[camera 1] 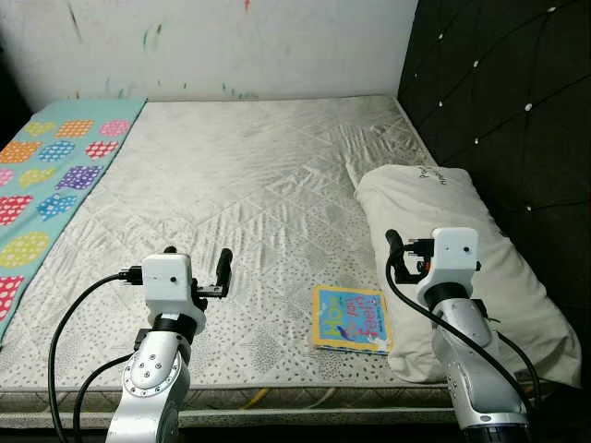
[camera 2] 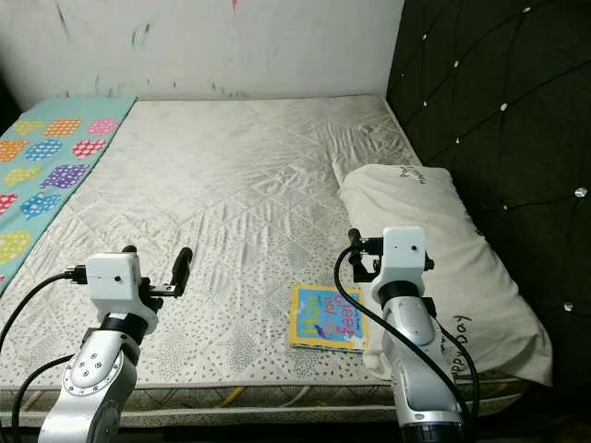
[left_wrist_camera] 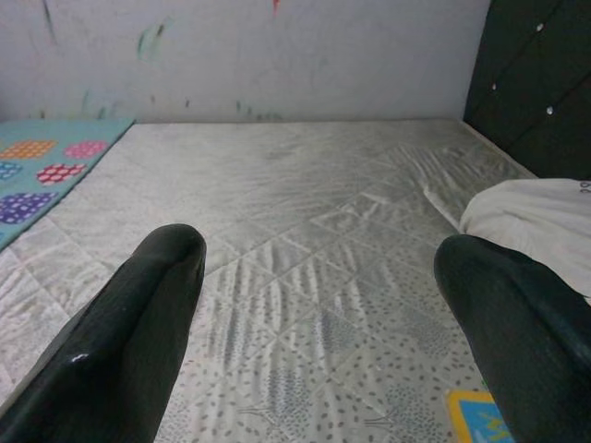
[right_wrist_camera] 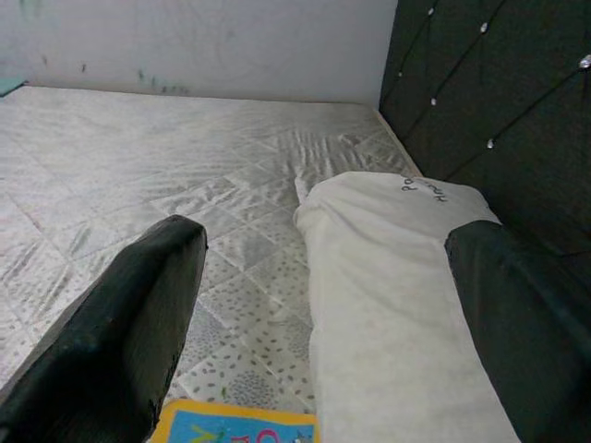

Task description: Clean up the room

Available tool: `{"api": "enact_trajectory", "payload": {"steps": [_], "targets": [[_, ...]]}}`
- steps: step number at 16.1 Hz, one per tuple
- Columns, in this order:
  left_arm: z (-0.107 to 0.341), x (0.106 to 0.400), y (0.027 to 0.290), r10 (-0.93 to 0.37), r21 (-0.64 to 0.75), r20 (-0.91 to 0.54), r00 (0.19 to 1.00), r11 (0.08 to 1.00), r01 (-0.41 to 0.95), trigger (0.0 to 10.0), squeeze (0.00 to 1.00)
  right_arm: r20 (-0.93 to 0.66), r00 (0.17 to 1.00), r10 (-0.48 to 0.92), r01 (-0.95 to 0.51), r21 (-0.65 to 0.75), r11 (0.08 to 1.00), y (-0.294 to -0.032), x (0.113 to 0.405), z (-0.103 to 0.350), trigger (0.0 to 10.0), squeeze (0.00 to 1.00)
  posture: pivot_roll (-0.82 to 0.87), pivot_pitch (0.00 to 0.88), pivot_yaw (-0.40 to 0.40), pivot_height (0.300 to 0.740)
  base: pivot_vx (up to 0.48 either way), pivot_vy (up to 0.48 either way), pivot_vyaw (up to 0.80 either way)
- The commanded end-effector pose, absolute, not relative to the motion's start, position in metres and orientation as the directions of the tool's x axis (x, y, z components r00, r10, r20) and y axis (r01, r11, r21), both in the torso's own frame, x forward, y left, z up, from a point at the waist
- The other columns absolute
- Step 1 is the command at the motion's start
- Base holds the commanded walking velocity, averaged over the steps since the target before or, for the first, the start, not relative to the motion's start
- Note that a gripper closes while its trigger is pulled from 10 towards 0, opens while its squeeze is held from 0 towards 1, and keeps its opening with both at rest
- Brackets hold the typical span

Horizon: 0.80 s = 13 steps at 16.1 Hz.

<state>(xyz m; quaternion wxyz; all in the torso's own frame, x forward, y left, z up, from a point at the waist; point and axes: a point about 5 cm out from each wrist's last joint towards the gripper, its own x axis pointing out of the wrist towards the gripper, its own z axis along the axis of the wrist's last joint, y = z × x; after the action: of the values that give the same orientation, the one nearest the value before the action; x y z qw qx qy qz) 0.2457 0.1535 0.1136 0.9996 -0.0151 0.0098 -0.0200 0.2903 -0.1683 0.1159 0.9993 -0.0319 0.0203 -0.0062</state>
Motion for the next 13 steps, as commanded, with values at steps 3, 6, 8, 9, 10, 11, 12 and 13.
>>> {"api": "enact_trajectory", "payload": {"steps": [3, 6, 8, 9, 10, 11, 12, 13], "targets": [[0.116, 0.249, 0.153, -0.052, -0.018, -0.015, 0.999, 0.998, 0.052, 10.0, 0.00, -0.053, 0.998, 0.037, -0.039, -0.020, 0.999, -0.161, 0.290, 0.116, 10.0, 0.00, -0.10, 0.000, 0.029, 0.740, 0.000, 0.000, 0.00], [0.117, 0.249, 0.153, -0.053, -0.051, -0.017, 0.998, 0.997, 0.052, 10.0, 0.00, -0.086, 0.996, 0.027, -0.026, 0.007, 1.000, -0.160, 0.288, 0.110, 10.0, 0.00, -0.10, 0.000, 0.028, 0.740, 0.000, 0.000, 0.00], [0.117, 0.248, 0.152, -0.067, -0.050, -0.016, 0.998, 0.997, 0.066, 10.0, 0.00, -0.089, 0.995, 0.039, -0.039, -0.004, 0.999, -0.158, 0.287, 0.110, 10.0, 0.00, -0.10, 0.000, 0.028, 0.740, 0.000, 0.000, 0.00], [0.117, 0.249, 0.151, -0.065, -0.053, -0.015, 0.998, 0.997, 0.064, 10.0, 0.00, -0.070, 0.995, 0.072, -0.074, -0.038, 0.996, -0.154, 0.287, 0.111, 10.0, 0.00, -0.10, 0.000, 0.028, 0.740, 0.000, 0.000, 0.00], [0.117, 0.249, 0.151, -0.063, -0.060, -0.014, 0.998, 0.996, 0.062, 10.0, 0.00, -0.073, 0.995, 0.072, -0.074, -0.028, 0.997, -0.153, 0.287, 0.110, 10.0, 0.00, -0.10, 0.000, 0.028, 0.740, 0.000, 0.000, 0.00], [0.117, 0.250, 0.151, -0.058, -0.076, -0.016, 0.998, 0.996, 0.056, 10.0, 0.00, -0.056, 0.991, 0.124, -0.126, -0.027, 0.992, -0.150, 0.287, 0.111, 10.0, 0.00, -0.10, 0.000, 0.027, 0.740, 0.000, 0.000, 0.00], [0.117, 0.250, 0.152, -0.057, -0.079, -0.017, 0.998, 0.995, 0.055, 10.0, 0.00, -0.036, 0.991, 0.132, -0.134, -0.042, 0.990, -0.149, 0.288, 0.113, 10.0, 0.00, -0.10, 0.000, 0.027, 0.740, 0.000, 0.000, 0.00], [0.117, 0.250, 0.153, -0.056, -0.081, -0.018, 0.998, 0.995, 0.054, 10.0, 0.00, -0.020, 0.996, 0.090, -0.091, -0.051, 0.995, -0.150, 0.288, 0.114, 10.0, 0.00, -0.10, 0.000, 0.027, 0.740, 0.000, 0.000, 0.00]]}}
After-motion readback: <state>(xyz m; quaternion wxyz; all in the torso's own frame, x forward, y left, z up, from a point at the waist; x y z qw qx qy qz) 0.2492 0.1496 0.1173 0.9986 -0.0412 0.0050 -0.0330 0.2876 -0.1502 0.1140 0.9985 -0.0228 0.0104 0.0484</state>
